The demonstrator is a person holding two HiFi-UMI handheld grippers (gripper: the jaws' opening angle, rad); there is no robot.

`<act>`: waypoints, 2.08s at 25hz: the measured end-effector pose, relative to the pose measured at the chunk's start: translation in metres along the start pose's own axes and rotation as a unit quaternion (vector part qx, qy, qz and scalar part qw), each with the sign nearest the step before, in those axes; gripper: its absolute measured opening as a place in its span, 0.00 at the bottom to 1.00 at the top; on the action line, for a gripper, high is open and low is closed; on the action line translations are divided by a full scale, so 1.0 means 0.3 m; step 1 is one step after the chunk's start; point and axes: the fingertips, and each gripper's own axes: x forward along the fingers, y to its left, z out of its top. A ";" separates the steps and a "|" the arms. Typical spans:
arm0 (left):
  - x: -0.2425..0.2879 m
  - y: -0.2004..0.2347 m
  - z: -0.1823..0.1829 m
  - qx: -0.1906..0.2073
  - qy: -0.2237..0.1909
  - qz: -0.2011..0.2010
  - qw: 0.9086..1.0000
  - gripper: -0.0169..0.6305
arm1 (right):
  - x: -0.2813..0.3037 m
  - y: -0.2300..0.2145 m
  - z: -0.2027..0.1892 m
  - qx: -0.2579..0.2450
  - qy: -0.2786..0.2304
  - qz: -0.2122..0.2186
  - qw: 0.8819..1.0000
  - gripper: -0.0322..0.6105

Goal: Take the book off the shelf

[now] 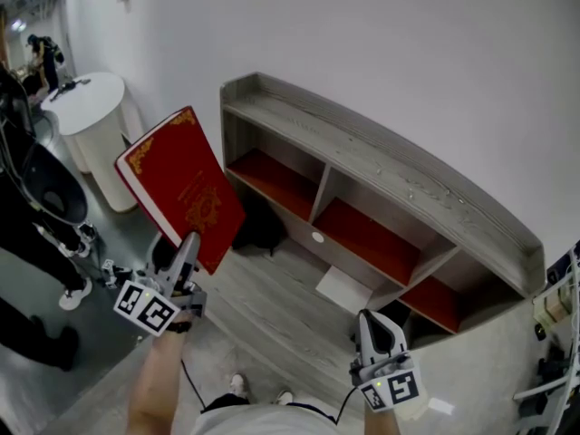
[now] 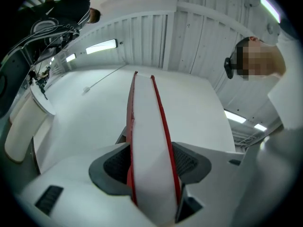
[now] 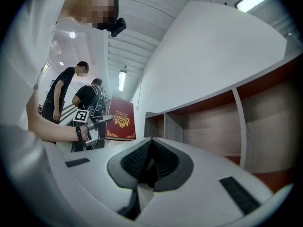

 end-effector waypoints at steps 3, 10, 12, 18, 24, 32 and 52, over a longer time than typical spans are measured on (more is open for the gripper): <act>-0.044 -0.009 0.022 0.036 0.007 0.004 0.999 0.43 | -0.002 -0.020 0.000 -0.001 -0.001 -0.007 1.000 0.08; -0.172 -0.019 0.051 0.093 0.019 0.023 0.995 0.43 | 0.000 -0.061 0.003 -0.002 -0.002 -0.023 1.000 0.08; -0.214 -0.018 0.052 0.099 0.023 0.032 0.994 0.43 | 0.001 -0.067 0.003 -0.002 -0.003 -0.024 1.000 0.08; -0.342 -0.025 0.054 0.114 0.030 0.064 0.991 0.43 | 0.014 -0.083 0.006 -0.005 -0.004 -0.029 1.000 0.08; -0.449 -0.035 0.037 0.110 0.047 0.076 0.990 0.43 | 0.019 -0.097 0.015 -0.011 -0.004 -0.037 0.999 0.08; -0.476 -0.053 0.065 0.108 0.040 0.073 0.991 0.43 | 0.048 -0.080 0.007 -0.018 0.006 -0.035 0.999 0.08; -0.450 -0.059 0.152 0.131 0.006 0.062 0.989 0.43 | 0.100 -0.064 0.031 -0.030 0.000 -0.034 0.999 0.08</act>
